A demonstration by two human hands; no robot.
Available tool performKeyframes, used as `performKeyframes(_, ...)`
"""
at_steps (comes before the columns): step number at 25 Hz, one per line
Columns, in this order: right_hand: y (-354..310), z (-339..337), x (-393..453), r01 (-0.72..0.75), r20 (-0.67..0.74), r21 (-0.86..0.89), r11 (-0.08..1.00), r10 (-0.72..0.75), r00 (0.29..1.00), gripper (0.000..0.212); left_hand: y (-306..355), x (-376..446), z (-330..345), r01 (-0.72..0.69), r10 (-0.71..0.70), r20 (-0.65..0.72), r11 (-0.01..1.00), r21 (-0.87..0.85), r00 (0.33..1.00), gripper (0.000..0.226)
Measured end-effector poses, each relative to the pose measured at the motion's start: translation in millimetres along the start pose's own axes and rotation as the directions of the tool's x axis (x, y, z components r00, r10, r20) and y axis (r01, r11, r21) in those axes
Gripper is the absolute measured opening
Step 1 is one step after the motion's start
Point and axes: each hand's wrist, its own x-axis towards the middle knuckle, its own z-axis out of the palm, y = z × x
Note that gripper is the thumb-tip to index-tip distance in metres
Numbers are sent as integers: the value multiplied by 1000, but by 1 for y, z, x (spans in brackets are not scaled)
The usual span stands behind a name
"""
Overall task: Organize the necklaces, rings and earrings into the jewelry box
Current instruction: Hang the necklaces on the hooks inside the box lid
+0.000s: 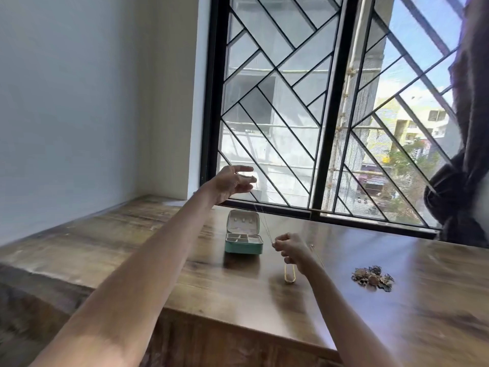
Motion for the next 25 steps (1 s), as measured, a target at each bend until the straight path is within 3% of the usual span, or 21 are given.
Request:
performKeyframes(5,-3,0,-9,35,52,-151,988,-27,998,18,12,-4,16,-54,46,58,989,138,997,36)
performKeyframes(8,-2,0,-11,49,70,-195,980,-36,997,11,19,-7,26,-86,66,102,975,207,993,33)
performKeyframes(12,-9,-9,-3,134,-87,-202,970,-154,984,15,19,-14,37,-87,57,121,963,257,991,35)
performKeyframes(16,-58,-20,-17,354,-201,12,935,-345,917,17,20,-19,37,-90,41,152,939,332,988,35)
performKeyframes(18,-83,-24,-31,442,-127,106,891,-429,894,21,24,-24,39,-93,26,176,918,385,984,35)
performKeyframes(21,-97,-26,-44,513,-17,80,855,-513,858,29,33,-34,42,-118,32,204,898,423,978,35)
performKeyframes(25,-96,-31,-59,529,12,132,838,-535,845,26,41,-51,41,-115,3,248,892,438,969,36)
